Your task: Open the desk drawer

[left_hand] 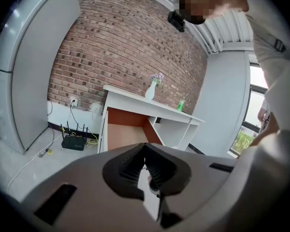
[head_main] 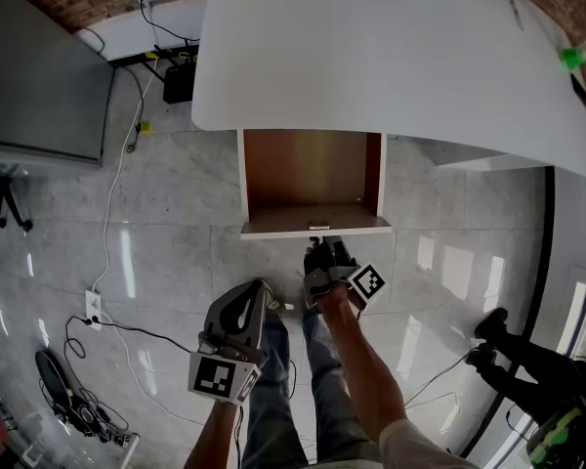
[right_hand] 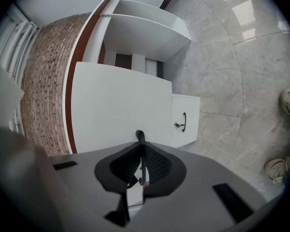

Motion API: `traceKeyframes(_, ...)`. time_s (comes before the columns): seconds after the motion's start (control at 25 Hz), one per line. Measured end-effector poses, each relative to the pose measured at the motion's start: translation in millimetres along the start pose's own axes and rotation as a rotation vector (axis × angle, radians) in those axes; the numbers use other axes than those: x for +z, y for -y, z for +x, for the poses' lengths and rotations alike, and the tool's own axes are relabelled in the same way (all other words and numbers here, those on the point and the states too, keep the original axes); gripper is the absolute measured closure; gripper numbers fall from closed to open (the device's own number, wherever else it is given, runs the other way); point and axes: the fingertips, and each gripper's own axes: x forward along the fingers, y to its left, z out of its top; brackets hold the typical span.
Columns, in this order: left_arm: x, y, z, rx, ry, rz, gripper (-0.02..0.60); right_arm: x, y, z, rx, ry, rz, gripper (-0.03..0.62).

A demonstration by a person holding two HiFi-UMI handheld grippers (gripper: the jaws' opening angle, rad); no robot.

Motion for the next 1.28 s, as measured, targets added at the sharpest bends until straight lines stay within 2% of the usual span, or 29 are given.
traceKeyframes(0.16, -0.3, -3.8, 1.3, 0.0, -0.003, -0.001, 0.569, 0.4, 23.2, -4.4, -0.01, 0.033, 0.025, 0.559)
traceKeyframes(0.4, -8.7, -11.9, 1.5, 0.001, -0.02, -0.006, 0.569, -13.2, 43.5, -3.8, -0.024, 0.0, 0.02, 0.56)
traceKeyframes(0.64, -10.0, -20.7, 5.6, 0.0, -0.02, -0.011, 0.569, -13.0, 43.1, -0.8, 0.018, -0.018, 0.0, 0.56)
traceKeyframes(1.16, -4.6, -18.5, 5.5, -0.004, -0.014, -0.006, 0.569, -12.8, 44.9, -3.0, 0.014, 0.036, 0.042, 0.559)
traceKeyframes(1.28, -2.7, -14.5, 5.0, -0.008, -0.013, -0.003, 0.569, -15.9, 47.1, -5.7, 0.001, 0.031, 0.048, 0.515)
